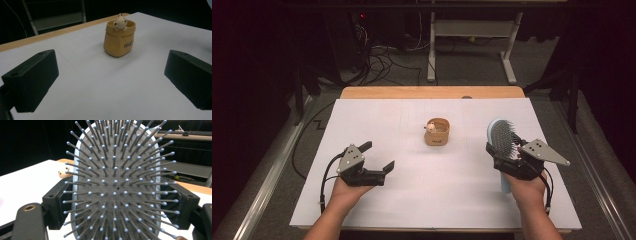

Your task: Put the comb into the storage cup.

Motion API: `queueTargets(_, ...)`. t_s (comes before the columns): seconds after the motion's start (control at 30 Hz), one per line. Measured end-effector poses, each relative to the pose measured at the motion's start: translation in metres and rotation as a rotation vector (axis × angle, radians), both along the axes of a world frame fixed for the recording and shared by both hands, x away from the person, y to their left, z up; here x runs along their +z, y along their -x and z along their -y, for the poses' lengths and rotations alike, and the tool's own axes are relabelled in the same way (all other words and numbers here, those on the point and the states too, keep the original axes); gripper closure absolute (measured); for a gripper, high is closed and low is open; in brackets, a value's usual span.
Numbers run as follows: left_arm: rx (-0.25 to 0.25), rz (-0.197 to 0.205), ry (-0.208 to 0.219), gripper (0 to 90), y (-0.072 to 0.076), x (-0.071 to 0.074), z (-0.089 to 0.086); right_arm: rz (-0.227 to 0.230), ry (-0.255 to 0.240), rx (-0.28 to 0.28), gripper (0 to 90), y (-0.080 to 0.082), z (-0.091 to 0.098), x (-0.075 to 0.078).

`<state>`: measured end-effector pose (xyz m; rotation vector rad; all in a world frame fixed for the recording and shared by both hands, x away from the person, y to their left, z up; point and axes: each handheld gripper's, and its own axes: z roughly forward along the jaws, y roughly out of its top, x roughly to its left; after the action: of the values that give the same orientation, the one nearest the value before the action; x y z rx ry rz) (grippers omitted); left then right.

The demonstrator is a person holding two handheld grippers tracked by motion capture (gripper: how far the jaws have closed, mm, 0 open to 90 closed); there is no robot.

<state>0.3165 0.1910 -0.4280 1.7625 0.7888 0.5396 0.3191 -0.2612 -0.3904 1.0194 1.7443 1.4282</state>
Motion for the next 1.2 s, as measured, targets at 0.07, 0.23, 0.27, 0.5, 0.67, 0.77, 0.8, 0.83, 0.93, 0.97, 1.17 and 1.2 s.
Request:
queueTargets(0.07,-0.010,-0.004,-0.011,0.0,-0.003,0.002,0.005,0.003,0.005,-0.002,20.9,0.000,-0.001,0.000)
queueTargets(0.23,-0.031,-0.001,-0.004,0.0,-0.008,0.003,0.016,0.004,0.011,0.005,20.9,0.001,-0.004,0.000)
queueTargets(0.27,-0.034,-0.003,-0.006,0.1,-0.008,0.004,0.018,0.005,0.014,0.007,20.9,0.001,-0.004,0.000)
queueTargets(0.5,-0.073,-0.010,-0.022,0.0,-0.013,0.004,0.035,0.005,0.011,0.012,20.9,0.002,-0.005,-0.001)
queueTargets(0.67,-0.093,-0.010,-0.010,0.0,-0.014,0.003,0.044,0.004,0.014,0.012,20.9,0.003,-0.005,-0.002)
queueTargets(0.77,-0.105,-0.009,0.003,0.0,-0.013,0.004,0.048,0.006,0.016,0.011,20.9,0.004,-0.006,-0.002)
queueTargets(0.8,-0.108,-0.008,0.002,0.0,-0.013,0.005,0.049,0.006,0.015,0.010,20.9,0.004,-0.007,-0.002)
queueTargets(0.83,-0.111,-0.007,0.004,0.0,-0.013,0.005,0.051,0.006,0.017,0.014,20.9,0.004,-0.007,-0.002)
queueTargets(0.93,-0.118,-0.010,0.008,0.0,-0.014,0.007,0.055,0.010,0.018,0.015,20.9,0.004,-0.008,-0.002)
queueTargets(0.97,-0.121,-0.012,0.012,0.0,-0.014,0.007,0.057,0.011,0.017,0.016,20.9,0.004,-0.008,-0.002)
queueTargets(1.17,-0.143,-0.006,0.017,0.0,-0.016,0.008,0.065,0.013,0.015,0.023,20.9,0.006,-0.010,-0.002)
queueTargets(1.2,-0.146,-0.006,0.018,0.0,-0.016,0.008,0.066,0.015,0.017,0.024,20.9,0.006,-0.011,-0.002)
